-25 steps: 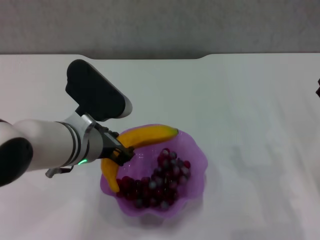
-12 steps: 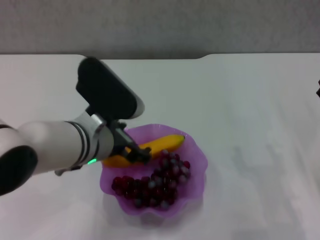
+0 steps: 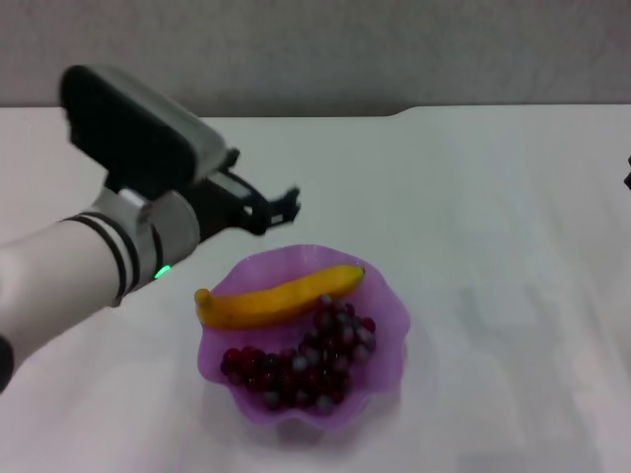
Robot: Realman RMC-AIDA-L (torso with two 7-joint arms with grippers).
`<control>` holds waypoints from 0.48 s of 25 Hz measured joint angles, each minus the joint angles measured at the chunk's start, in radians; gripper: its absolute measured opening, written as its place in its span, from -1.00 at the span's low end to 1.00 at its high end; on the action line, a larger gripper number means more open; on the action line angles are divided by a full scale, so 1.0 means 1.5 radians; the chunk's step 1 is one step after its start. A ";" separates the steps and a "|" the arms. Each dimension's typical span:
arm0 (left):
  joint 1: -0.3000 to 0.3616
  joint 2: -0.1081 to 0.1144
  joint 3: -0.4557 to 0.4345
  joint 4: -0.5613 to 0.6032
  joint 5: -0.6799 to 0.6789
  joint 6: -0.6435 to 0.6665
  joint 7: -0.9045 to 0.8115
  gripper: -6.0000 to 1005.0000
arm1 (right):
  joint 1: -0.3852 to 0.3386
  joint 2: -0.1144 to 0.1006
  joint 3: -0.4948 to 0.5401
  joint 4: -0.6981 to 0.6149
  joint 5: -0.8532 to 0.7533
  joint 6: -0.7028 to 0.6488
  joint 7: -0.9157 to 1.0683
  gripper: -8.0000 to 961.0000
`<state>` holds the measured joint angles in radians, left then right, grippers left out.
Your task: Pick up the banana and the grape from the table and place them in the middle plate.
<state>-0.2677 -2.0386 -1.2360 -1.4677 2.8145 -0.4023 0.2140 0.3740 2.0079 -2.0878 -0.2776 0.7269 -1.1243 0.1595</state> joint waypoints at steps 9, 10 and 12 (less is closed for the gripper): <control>-0.018 0.002 0.021 0.194 -0.124 0.327 -0.005 0.78 | 0.000 0.000 0.001 0.000 0.001 0.000 0.000 0.86; -0.024 0.001 0.025 0.222 -0.125 0.362 -0.012 0.78 | 0.001 0.000 0.001 0.000 0.002 0.000 0.000 0.86; -0.043 0.000 0.033 0.292 -0.126 0.459 -0.041 0.78 | 0.003 0.001 0.000 0.000 0.003 0.000 0.000 0.86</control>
<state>-0.3316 -2.0379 -1.1871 -1.0301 2.6255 0.2860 0.1521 0.3780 2.0089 -2.0874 -0.2776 0.7316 -1.1242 0.1595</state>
